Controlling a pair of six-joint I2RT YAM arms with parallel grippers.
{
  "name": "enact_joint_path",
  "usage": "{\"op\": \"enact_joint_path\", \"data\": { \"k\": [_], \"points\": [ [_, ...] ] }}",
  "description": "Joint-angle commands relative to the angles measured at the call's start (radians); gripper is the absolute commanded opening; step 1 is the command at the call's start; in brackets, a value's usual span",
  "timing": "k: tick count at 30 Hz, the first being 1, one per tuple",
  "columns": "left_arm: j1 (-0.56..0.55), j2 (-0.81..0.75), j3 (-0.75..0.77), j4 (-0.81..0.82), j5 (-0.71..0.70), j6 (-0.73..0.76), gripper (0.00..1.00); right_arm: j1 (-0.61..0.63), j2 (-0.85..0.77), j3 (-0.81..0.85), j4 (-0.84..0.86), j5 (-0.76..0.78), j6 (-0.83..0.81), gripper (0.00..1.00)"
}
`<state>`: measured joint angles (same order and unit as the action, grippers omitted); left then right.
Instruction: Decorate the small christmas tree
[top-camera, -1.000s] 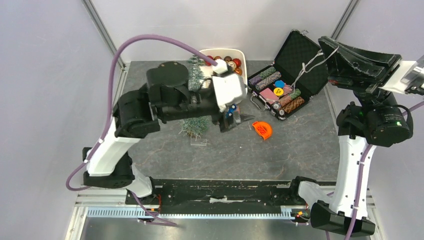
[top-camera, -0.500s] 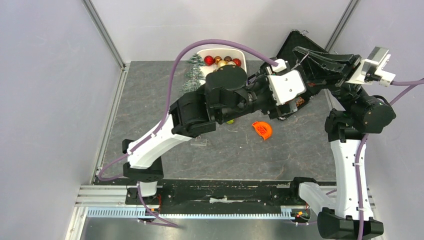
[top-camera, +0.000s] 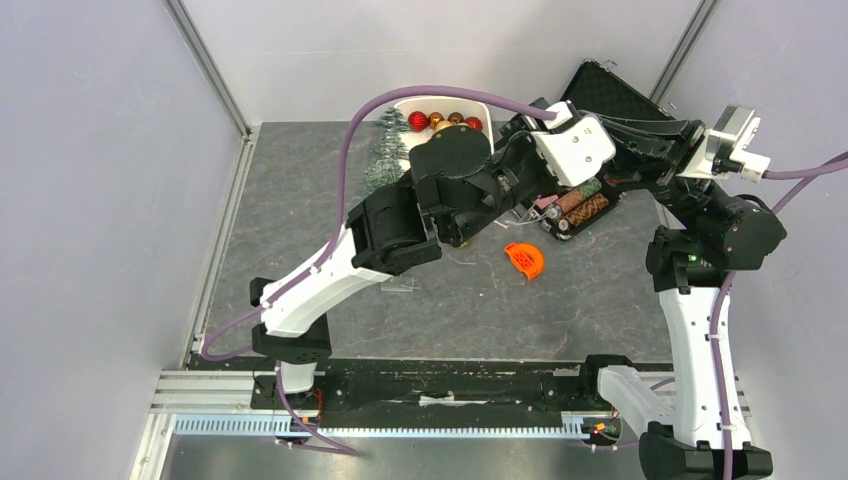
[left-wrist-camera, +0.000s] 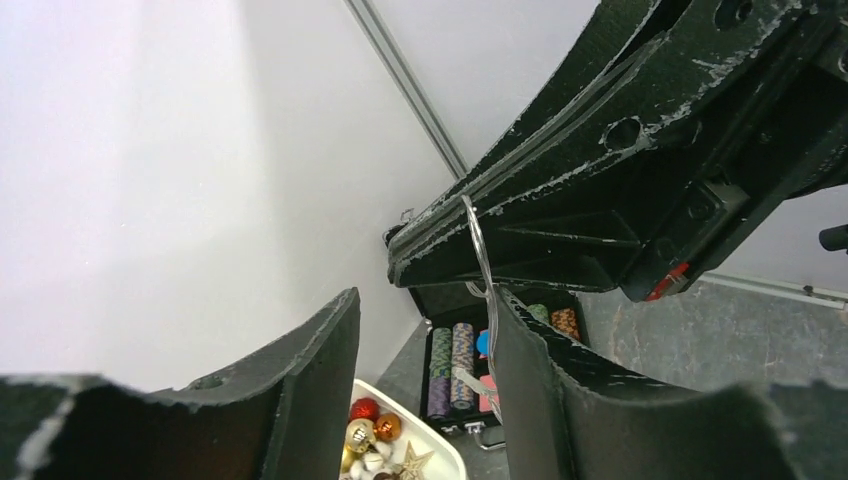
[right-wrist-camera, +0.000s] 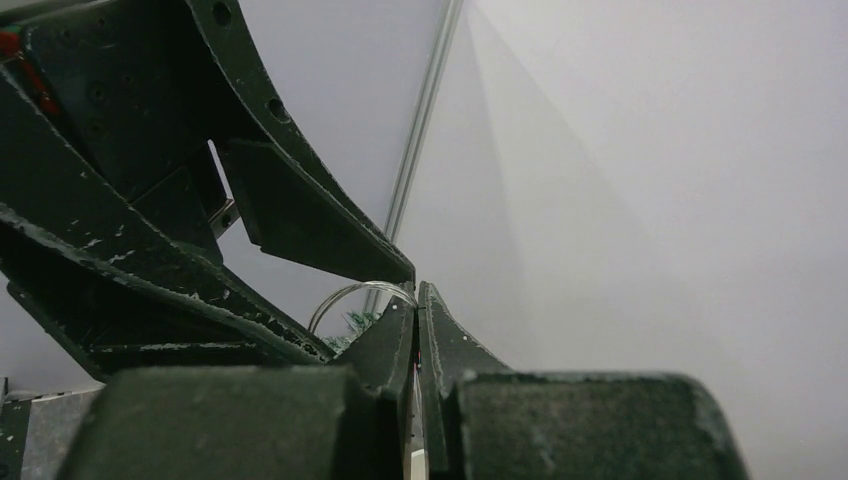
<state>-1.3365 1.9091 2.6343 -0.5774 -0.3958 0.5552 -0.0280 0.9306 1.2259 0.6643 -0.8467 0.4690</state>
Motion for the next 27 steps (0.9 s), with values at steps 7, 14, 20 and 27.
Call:
{"op": "enact_joint_path", "data": {
  "k": [7,14,20,27],
  "points": [
    [-0.004,0.002,0.000,-0.002,-0.010,0.021,0.38,0.013,-0.027,0.005,0.006,-0.028,0.000,0.00],
    [-0.004,-0.048,0.006,-0.132,0.050,-0.125,0.02,0.011,-0.033,-0.020,-0.003,-0.016,0.009,0.00],
    [-0.003,-0.247,-0.092,-0.270,0.074,-0.212,0.02,0.013,0.000,-0.037,0.217,-0.106,0.207,0.64],
    [0.016,-0.502,-0.292,-0.268,-0.072,-0.050,0.02,0.013,0.082,-0.052,0.364,-0.158,0.375,0.98]
  ]
}}
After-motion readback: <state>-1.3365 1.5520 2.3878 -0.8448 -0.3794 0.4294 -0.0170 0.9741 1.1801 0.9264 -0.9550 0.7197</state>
